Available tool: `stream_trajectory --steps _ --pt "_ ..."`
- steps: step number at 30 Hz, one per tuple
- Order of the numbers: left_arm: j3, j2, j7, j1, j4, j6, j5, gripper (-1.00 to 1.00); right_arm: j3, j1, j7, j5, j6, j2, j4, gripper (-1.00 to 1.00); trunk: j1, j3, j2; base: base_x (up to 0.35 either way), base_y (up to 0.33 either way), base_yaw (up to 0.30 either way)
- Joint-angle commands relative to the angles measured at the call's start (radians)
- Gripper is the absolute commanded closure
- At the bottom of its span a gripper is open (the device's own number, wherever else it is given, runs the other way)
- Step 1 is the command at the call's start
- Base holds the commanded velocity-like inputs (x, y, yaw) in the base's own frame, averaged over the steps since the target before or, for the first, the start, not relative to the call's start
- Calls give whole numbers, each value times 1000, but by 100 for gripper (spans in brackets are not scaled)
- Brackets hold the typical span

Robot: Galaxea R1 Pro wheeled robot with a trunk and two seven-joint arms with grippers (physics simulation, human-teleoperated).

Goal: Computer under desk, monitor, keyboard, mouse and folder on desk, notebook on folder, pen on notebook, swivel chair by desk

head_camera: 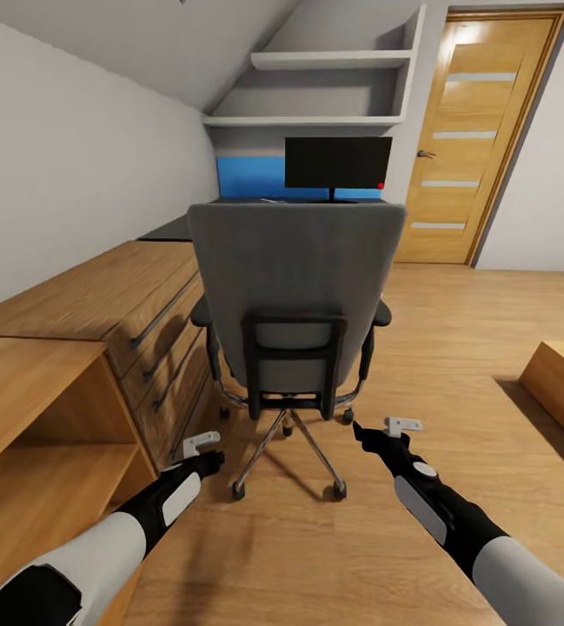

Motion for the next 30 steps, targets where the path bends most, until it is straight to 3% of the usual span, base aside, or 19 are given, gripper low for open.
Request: stream_trajectory --steps 1,7,23,30 --pt "-8 1 8 -1 0 3 6 -100 8 -1 -9 -10 -4 -2 -1 -100 0 -1 0 237 0 0" --pt "-10 -1 8 -1 5 3 5 -100 8 -1 -9 -11 -5 -5 -1 -100 0 -1 0 163 0 0" --pt "-8 1 11 -1 6 3 5 -100 7 -1 -9 -11 -6 -6 3 -100 0 6 0 17 0 -65" --pt "-7 3 13 -1 6 -25 7 -100 8 -1 -9 -11 -6 -6 3 -100 0 6 0 203 0 -5"
